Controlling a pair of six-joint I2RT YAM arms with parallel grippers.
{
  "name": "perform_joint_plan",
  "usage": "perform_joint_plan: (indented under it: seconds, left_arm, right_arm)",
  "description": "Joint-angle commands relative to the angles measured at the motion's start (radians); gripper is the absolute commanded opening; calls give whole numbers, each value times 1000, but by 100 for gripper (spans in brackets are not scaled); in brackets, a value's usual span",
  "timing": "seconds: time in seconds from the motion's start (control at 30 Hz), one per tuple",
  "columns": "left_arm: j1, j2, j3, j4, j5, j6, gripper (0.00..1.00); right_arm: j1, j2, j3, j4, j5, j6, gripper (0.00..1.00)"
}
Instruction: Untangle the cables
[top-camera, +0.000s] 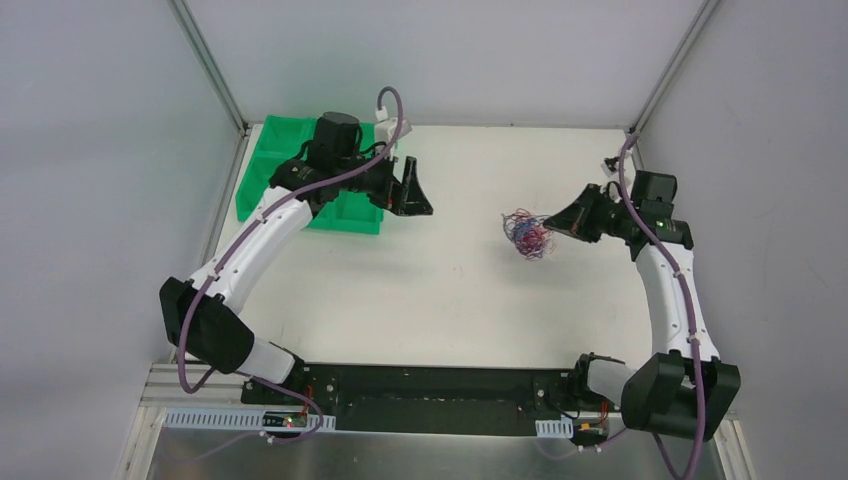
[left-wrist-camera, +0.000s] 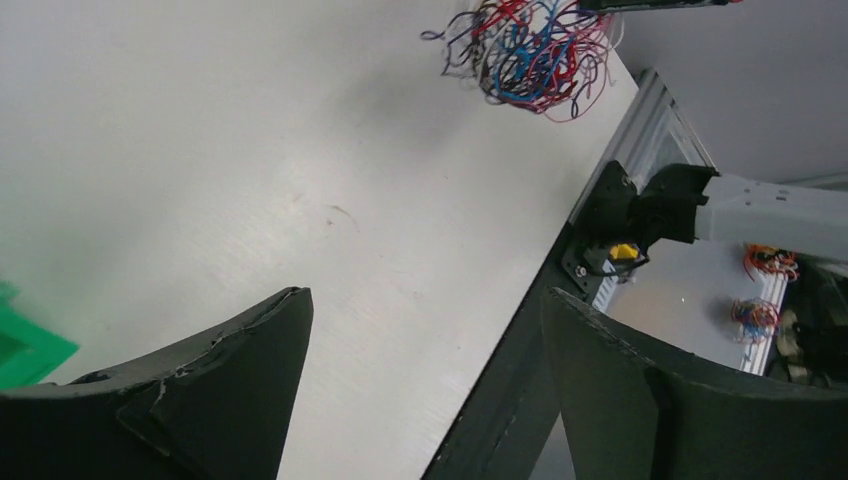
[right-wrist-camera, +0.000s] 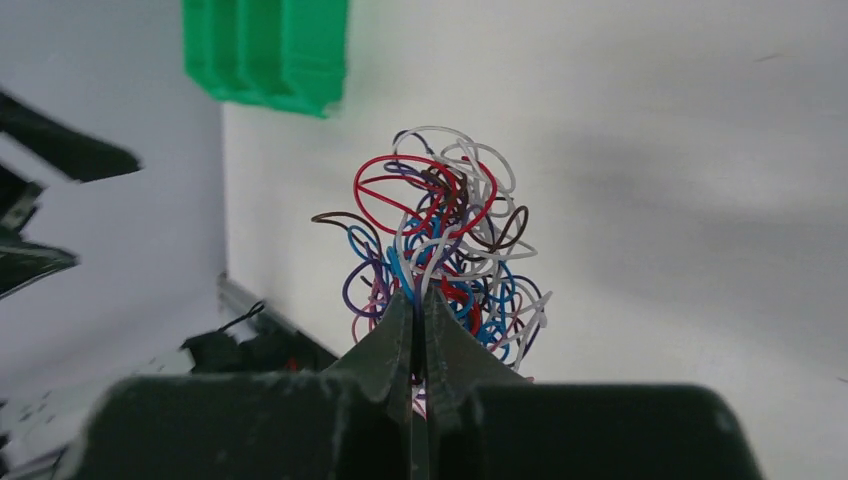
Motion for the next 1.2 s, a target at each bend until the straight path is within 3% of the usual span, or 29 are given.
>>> perform_joint_plan:
  seconds: [0.0, 0.27, 0.37, 0.43, 0.5, 0.53, 0.87, 1.17]
  left_arm:
    - [-125, 36, 27, 33, 10, 45, 87]
    - [-277, 208, 132, 112, 40, -15, 86]
    - [-301, 245, 144, 146, 54, -42, 80]
    - [-301, 252, 142, 162, 77, -62, 56]
    - [-297, 231, 124, 164, 97, -57, 13]
    - [-294, 209, 109, 164, 98, -57, 0]
    - [-151, -37, -78, 131, 189, -80, 0]
    - [17, -162, -84, 99, 214, -106, 0]
  right_arm:
    - [104, -17, 74, 51, -315, 110, 0]
    - [266, -33, 123, 65, -380, 164, 0]
    - [272, -31, 124, 81, -411, 180, 0]
    - [270, -30, 131, 66, -405, 171, 0]
    - [257, -24, 147, 4, -366, 115, 0]
    - [242, -20, 153, -25, -338, 82, 0]
    - [-16, 77, 142, -103, 37, -185, 0]
    - [-107, 155, 132, -40, 345, -312, 0]
